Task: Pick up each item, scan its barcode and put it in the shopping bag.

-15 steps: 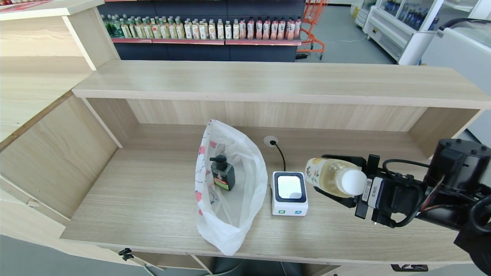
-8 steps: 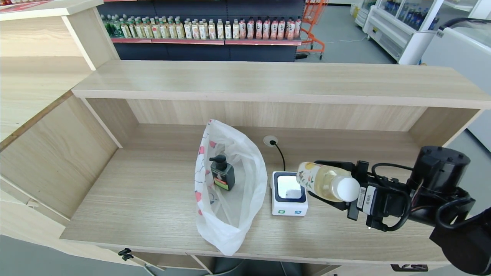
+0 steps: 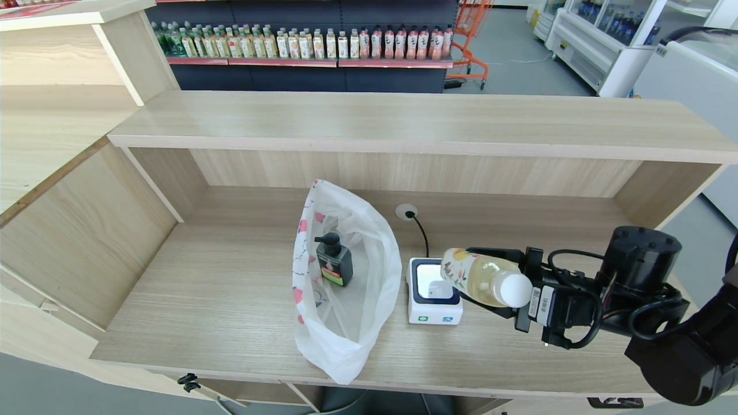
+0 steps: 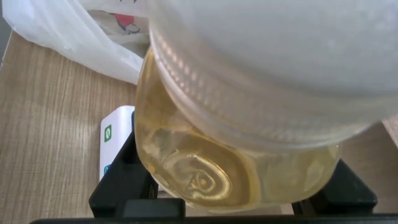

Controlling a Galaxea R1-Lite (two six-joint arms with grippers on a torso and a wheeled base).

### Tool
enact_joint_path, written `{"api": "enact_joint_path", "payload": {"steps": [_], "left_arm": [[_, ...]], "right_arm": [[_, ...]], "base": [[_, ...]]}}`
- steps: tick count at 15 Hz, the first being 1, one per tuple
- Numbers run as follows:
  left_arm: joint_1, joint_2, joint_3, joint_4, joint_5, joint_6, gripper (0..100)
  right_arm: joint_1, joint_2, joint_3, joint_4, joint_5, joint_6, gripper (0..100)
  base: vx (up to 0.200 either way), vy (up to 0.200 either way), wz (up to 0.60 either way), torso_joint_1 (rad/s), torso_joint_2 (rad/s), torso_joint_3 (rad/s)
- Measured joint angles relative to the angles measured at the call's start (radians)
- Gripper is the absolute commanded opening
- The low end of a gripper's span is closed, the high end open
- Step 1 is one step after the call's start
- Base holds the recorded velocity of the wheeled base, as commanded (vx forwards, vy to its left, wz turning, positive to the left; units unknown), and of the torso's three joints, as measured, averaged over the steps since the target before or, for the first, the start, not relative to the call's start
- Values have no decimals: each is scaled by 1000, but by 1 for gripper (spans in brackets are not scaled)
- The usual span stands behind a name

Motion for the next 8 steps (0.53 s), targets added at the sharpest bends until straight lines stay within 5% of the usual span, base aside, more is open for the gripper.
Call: {"api": "enact_joint_path", "payload": {"steps": [8], "left_arm": [[0,0,0,0,0,0,100]], "right_arm": [[-5,51,-7,-6,33,-32,0]], "base": [[0,0,0,0,0,0]]}}
